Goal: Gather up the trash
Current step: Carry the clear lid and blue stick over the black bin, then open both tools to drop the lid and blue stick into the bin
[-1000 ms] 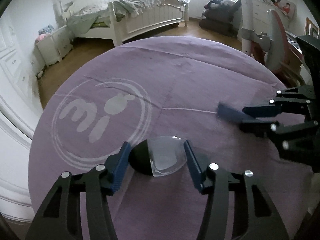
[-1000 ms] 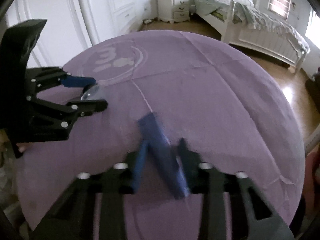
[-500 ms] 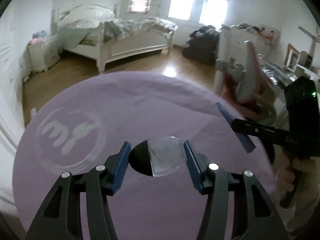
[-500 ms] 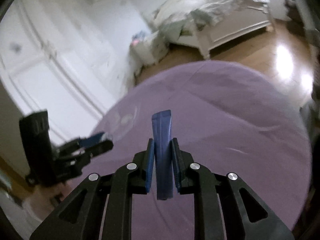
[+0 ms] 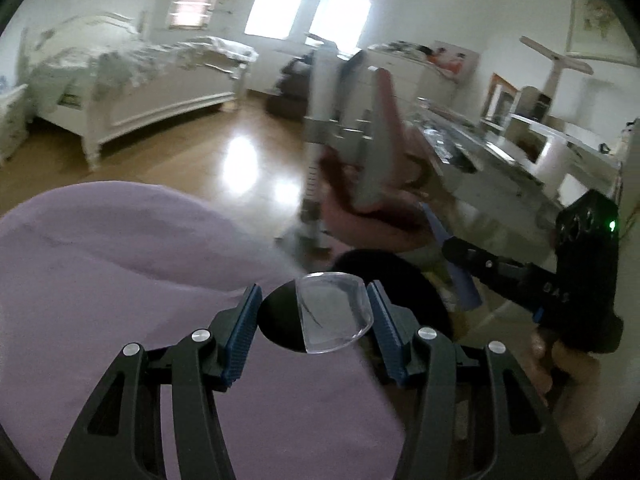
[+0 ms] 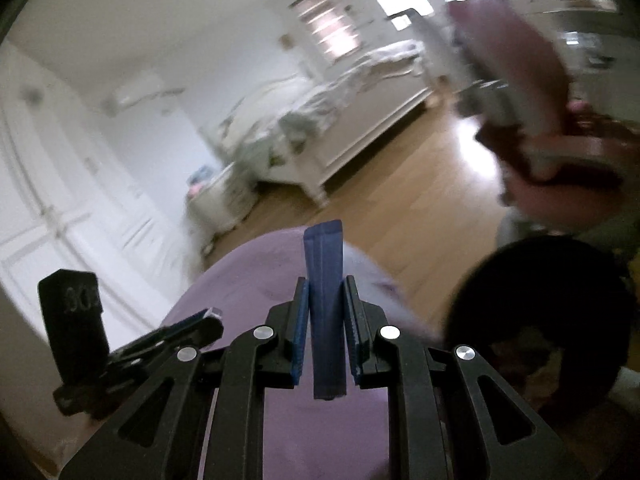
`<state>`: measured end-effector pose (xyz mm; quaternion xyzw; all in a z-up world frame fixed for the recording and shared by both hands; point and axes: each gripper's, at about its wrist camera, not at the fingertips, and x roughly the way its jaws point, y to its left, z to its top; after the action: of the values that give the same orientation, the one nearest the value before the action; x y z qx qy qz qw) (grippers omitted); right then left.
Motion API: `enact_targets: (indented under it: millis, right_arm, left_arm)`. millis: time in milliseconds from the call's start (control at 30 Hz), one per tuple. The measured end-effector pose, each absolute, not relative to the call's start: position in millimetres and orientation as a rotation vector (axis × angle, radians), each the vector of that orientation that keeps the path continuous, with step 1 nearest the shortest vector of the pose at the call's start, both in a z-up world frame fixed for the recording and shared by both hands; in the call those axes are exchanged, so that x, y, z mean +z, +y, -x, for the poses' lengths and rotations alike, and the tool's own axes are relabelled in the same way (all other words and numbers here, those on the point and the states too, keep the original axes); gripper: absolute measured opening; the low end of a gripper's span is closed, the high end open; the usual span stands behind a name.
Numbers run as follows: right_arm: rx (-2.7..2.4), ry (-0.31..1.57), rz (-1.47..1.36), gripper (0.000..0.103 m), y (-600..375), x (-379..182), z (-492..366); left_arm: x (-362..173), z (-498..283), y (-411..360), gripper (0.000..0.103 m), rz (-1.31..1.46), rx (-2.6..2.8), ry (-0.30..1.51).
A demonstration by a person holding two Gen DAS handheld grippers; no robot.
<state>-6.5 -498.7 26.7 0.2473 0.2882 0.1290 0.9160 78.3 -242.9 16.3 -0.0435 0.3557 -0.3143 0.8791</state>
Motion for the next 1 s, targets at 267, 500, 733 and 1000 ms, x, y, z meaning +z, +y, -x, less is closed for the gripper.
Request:
enact_targets:
  millis: [267,500,733,1000]
  right_arm:
    - [0.102,0.561,-0.565,0.018,-584,10,33]
    - [0.039,0.568,-0.606,0.018,-607,-11,29]
    - [0.012,0.581,-0.642,0.018,-623,-30,28]
    - [-0.008,0.598,-0.677,0.018,-634,-46,27]
  left_arm:
    - [4,-90,-323,0.054,0.092,-0.779,0.78]
    - [-7,-94,-360,0.054,0.068,-0.834,0.808]
    - [-21,-99,-385,0.054,0.033,-0.855,0.842]
    - [-35,-103,-404,0.054,0.015,-0.868,0.879]
